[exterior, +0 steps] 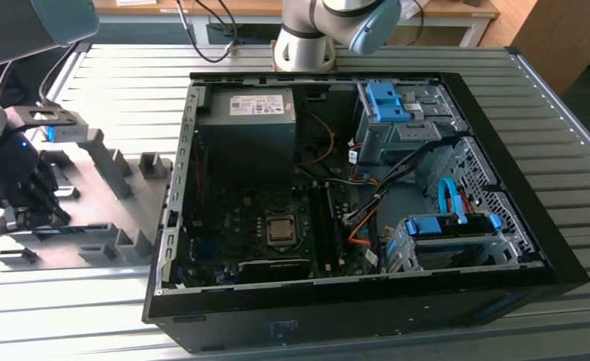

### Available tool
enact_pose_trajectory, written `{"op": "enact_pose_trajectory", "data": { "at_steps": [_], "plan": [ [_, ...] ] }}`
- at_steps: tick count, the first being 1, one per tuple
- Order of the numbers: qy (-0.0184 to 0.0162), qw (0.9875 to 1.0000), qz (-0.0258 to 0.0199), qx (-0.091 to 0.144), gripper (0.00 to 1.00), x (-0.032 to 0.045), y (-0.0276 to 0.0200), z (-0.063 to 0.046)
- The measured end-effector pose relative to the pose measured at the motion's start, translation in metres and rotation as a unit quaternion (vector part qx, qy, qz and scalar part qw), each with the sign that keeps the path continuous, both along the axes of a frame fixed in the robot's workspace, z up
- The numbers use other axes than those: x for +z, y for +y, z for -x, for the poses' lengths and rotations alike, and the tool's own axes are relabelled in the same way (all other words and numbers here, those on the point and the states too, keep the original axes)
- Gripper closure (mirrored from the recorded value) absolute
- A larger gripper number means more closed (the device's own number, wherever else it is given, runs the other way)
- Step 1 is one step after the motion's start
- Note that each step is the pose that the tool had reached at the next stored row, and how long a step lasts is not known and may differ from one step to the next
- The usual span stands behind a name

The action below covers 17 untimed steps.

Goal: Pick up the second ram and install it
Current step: 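Pick up the second ram and move it above second insertion slot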

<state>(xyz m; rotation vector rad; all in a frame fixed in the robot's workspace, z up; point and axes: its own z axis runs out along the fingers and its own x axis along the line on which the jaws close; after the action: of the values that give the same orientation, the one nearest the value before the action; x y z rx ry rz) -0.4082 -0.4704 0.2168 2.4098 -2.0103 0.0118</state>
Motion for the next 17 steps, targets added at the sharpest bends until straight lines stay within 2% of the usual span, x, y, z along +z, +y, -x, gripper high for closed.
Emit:
{"op": "enact_pose_trajectory", "data": {
  "at_steps": [5,9,11,13,17],
  "plan": [
    [0.0000,0.9999,0.0000,0.016,0.90,0.0000,0.0000,0.0000],
    [-0.0001,0.9992,-0.0002,0.039,0.90,0.0000,0.0000,0.0001],
    [-0.0001,0.9990,-0.0029,0.044,0.90,-0.0001,0.0000,0.0004],
    [-0.0003,0.9993,-0.0037,0.037,0.90,-0.0006,0.0000,0.0008],
    [-0.0003,1.0000,-0.0037,0.001,0.90,-0.0022,0.0000,0.0009]
  ]
}}
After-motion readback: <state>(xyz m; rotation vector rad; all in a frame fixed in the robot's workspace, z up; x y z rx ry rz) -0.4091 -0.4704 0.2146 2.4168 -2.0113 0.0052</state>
